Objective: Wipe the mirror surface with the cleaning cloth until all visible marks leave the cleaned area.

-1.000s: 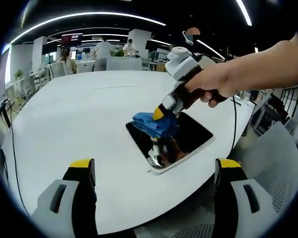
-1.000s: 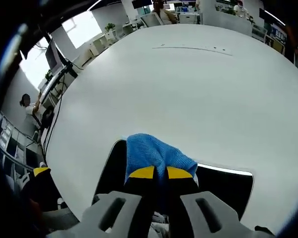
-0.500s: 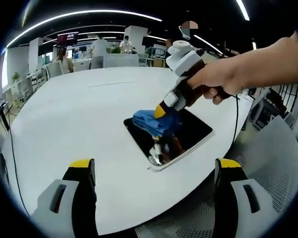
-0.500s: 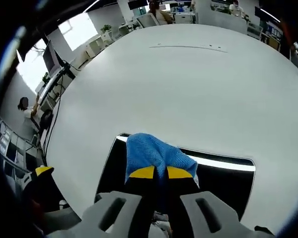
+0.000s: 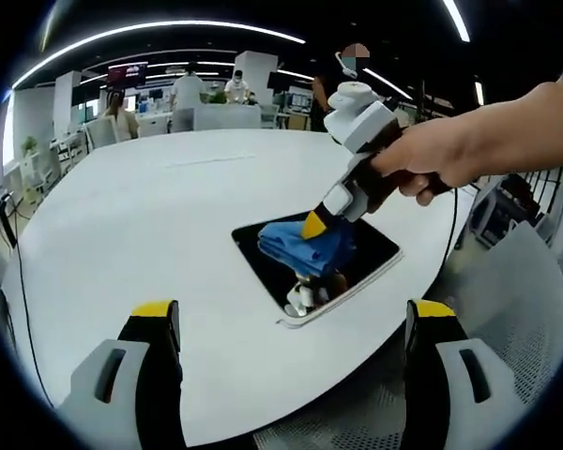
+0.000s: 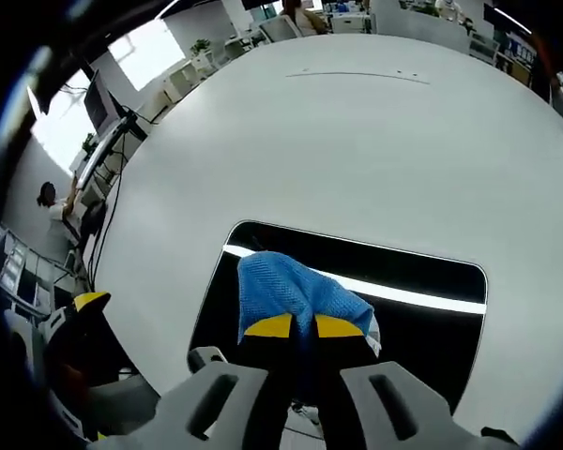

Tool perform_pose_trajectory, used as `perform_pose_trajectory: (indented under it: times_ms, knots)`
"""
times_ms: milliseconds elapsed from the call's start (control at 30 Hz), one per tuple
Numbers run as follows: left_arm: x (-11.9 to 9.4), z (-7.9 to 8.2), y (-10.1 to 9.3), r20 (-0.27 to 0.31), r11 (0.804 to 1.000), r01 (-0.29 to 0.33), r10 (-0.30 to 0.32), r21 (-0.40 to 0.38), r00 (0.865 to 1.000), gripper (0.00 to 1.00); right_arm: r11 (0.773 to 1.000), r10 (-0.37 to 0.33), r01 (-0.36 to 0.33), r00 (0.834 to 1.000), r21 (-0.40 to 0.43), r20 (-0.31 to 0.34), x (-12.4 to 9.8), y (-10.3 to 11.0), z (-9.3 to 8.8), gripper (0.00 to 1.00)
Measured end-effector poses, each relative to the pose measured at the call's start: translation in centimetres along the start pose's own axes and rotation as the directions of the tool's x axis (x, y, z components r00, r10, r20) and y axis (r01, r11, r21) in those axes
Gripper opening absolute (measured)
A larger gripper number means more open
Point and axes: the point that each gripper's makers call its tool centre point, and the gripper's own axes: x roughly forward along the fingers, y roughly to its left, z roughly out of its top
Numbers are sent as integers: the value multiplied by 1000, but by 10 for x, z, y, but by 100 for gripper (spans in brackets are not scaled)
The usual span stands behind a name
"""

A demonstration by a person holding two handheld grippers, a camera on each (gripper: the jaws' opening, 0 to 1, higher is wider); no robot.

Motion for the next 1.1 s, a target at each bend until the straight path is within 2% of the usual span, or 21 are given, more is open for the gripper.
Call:
perform_pose_trajectory:
  times_ms: [600, 1100]
  knots:
    - [-1, 5, -1, 26, 1000, 4, -4, 8, 1000, 99, 1000, 26, -26, 1000, 16, -1, -19, 17, -41, 1]
    - [-2, 6, 0, 29, 1000, -9, 9, 3, 1000, 99, 998, 55, -54, 998, 34, -15, -30, 24, -64, 1]
